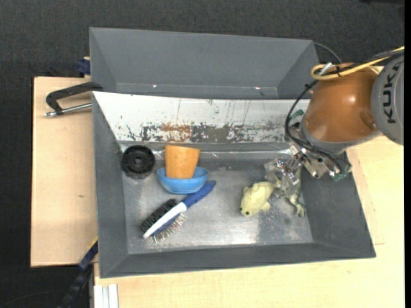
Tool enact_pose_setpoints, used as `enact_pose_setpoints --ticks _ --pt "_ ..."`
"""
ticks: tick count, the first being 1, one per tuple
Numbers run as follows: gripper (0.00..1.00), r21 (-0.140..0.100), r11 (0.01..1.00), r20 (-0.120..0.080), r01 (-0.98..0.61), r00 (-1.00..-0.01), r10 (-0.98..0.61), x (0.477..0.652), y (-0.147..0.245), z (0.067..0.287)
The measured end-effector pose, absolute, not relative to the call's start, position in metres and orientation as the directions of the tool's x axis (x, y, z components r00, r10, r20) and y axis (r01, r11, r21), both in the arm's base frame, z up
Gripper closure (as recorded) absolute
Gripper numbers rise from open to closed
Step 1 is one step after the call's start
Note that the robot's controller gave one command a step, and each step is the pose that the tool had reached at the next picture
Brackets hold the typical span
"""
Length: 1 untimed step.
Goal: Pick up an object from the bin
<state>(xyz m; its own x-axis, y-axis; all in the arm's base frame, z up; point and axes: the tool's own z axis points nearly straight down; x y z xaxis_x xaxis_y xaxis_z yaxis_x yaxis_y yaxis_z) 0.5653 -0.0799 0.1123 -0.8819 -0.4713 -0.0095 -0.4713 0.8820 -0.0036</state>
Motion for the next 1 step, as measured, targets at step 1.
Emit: enact_pose_setpoints --ticks 1 --pt "1.0 -0.009 0.86 -0.014 -0.51 -0.86 -0.51 0.5658 -0.0721 0.2204"
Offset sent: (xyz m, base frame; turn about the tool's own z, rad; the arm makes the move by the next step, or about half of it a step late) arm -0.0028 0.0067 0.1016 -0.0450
